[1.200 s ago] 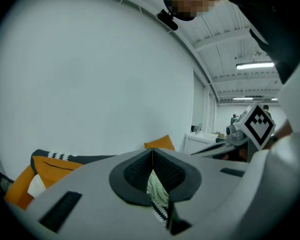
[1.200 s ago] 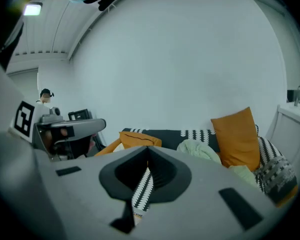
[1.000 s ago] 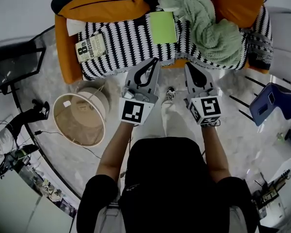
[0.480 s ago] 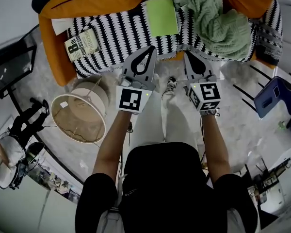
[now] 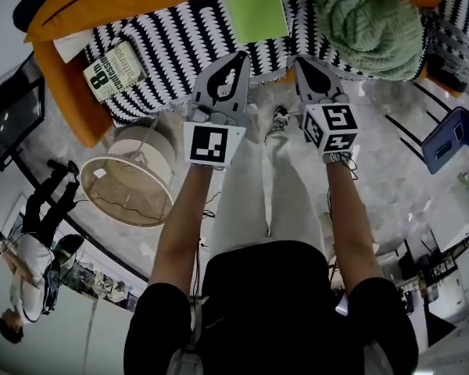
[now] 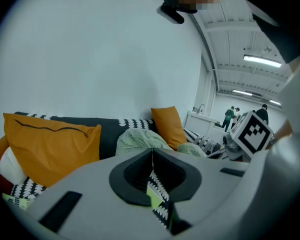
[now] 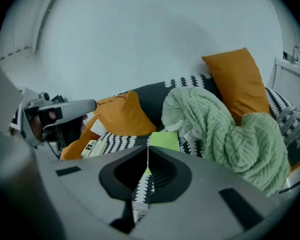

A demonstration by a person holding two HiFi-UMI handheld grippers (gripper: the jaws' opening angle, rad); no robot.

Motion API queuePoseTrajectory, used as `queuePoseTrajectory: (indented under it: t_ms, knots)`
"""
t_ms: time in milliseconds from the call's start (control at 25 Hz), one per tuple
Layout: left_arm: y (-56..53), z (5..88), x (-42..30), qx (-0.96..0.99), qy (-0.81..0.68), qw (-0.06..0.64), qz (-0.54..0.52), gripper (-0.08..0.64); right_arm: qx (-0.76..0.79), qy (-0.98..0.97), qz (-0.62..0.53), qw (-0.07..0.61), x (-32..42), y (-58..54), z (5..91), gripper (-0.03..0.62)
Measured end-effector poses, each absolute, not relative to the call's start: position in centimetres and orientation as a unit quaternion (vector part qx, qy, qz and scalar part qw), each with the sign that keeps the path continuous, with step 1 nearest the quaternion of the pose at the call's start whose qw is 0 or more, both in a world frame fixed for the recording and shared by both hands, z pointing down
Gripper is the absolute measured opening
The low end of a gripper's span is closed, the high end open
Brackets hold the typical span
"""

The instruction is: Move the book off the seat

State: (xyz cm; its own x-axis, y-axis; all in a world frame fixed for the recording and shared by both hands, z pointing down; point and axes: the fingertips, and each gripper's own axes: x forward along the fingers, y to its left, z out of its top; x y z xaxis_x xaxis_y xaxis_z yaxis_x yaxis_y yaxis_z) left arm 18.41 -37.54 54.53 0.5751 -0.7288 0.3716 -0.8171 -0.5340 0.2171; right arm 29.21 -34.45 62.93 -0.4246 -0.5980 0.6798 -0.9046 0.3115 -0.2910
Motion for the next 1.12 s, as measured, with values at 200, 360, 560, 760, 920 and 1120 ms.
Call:
queuePoseTrajectory:
  t_ms: [200, 360, 560, 760, 920, 1120]
  knots:
    - [-37.8, 59.2, 18.1, 0.869, -0.436, 0.193, 0.131, 0.013, 0.482, -0.772, 0.333, 0.248, 29.2, -34.8, 67.5, 0.015]
    - [-37.8, 63.2, 18.5, 0.869, -0.429, 0.195, 0.149, 0.012, 0.482, -0.766, 0.341, 0.254, 30.2, -35.3, 70.7, 0.015]
    - [-37.9, 67.0, 18.0, 0.865, -0.425, 0.212, 0.16, 0.013, 0.482, -0.759, 0.347, 0.266, 30.4, -35.6, 74.1, 0.015]
    - [-37.3, 69.9, 17.9, 0.87, -0.411, 0.209, 0.171, 0.014, 0.478, -0.756, 0.363, 0.261, 30.3, -35.1, 76.4, 0.015]
    - [-37.0, 72.4, 17.7, 0.87, -0.408, 0.201, 0.188, 0.014, 0.48, -0.754, 0.375, 0.245, 30.6, -35.4, 77.8, 0.015]
    - [-36.4, 76.4, 17.6, 0.865, -0.397, 0.217, 0.216, 0.014, 0.47, -0.754, 0.39, 0.242, 31.1, -35.8, 79.6, 0.017]
